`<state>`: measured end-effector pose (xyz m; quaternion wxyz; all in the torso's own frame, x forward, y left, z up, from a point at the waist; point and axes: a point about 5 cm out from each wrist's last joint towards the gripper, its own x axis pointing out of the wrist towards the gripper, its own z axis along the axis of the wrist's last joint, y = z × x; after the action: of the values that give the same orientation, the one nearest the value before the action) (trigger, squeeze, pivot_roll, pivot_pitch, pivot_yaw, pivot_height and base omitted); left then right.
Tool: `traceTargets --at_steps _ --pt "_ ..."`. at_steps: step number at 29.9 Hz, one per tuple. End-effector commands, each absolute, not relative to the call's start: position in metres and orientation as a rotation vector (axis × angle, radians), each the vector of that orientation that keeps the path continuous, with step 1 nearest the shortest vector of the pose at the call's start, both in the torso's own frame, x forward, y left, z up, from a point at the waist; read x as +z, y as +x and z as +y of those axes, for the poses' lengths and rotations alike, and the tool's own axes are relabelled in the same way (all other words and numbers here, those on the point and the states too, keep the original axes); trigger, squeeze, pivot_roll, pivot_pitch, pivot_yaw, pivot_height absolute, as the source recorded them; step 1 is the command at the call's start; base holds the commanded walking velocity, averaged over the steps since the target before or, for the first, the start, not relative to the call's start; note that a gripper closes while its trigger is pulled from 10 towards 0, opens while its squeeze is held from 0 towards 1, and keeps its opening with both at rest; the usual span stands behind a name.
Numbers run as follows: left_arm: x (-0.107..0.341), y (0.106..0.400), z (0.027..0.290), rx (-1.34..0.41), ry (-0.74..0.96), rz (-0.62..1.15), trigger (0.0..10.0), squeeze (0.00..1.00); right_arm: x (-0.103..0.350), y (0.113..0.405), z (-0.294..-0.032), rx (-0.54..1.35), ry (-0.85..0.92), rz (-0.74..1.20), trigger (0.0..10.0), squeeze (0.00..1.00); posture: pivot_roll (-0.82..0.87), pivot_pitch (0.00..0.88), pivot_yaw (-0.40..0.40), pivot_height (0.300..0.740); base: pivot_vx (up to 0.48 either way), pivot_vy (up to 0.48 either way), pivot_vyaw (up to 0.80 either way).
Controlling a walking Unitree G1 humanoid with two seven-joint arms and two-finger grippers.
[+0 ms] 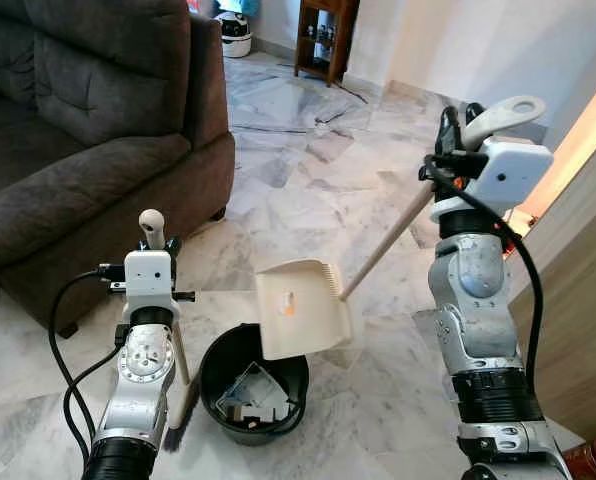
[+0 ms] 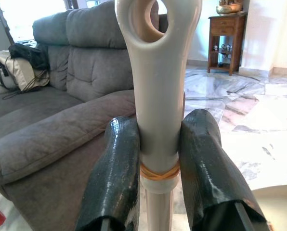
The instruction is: Sweep floor
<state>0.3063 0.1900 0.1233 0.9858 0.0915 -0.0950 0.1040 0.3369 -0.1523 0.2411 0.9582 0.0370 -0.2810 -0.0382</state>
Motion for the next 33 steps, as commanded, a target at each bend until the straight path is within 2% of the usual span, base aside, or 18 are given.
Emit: traceTargets --at_steps 1,7,10,11,18,20,33 --pt "0.134 0.308 0.186 0.194 0.184 -0.252 10.0 0.0 0.264 0.332 -0.16 -0.108 0.096 -0.67 10.0 0.0 0.03 0.017 -0.071 0.74 0.0 0.0 0.0" --pt "0.135 0.308 0.186 0.194 0.18 -0.262 10.0 0.0 0.285 0.326 -0.174 -0.178 0.132 -0.776 10.0 0.0 0.03 0.026 -0.071 0.74 0.0 0.0 0.0" --pt "0.136 0.308 0.186 0.194 0.18 -0.265 10.0 0.0 0.291 0.323 -0.177 -0.211 0.048 -0.82 10.0 0.0 0.03 0.026 -0.071 0.74 0.0 0.0 0.0" --pt "0.136 0.308 0.186 0.193 0.179 -0.266 10.0 0.0 0.294 0.322 -0.177 -0.221 -0.027 -0.835 10.0 0.0 0.03 0.027 -0.071 0.74 0.0 0.0 0.0" --pt "0.136 0.308 0.186 0.191 0.178 -0.266 10.0 0.0 0.289 0.325 -0.179 -0.24 -0.212 -0.82 10.0 0.0 0.03 0.029 -0.072 0.74 0.0 0.0 0.0" --pt "0.135 0.308 0.186 0.188 0.178 -0.264 10.0 0.0 0.28 0.329 -0.176 -0.233 -0.325 -0.781 10.0 0.0 0.03 0.031 -0.071 0.74 0.0 0.0 0.0" --pt "0.131 0.307 0.179 0.128 0.164 -0.239 10.0 0.0 0.205 0.344 -0.181 -0.218 -0.456 -0.502 10.0 0.0 0.04 0.035 -0.072 0.74 0.0 0.0 0.0"
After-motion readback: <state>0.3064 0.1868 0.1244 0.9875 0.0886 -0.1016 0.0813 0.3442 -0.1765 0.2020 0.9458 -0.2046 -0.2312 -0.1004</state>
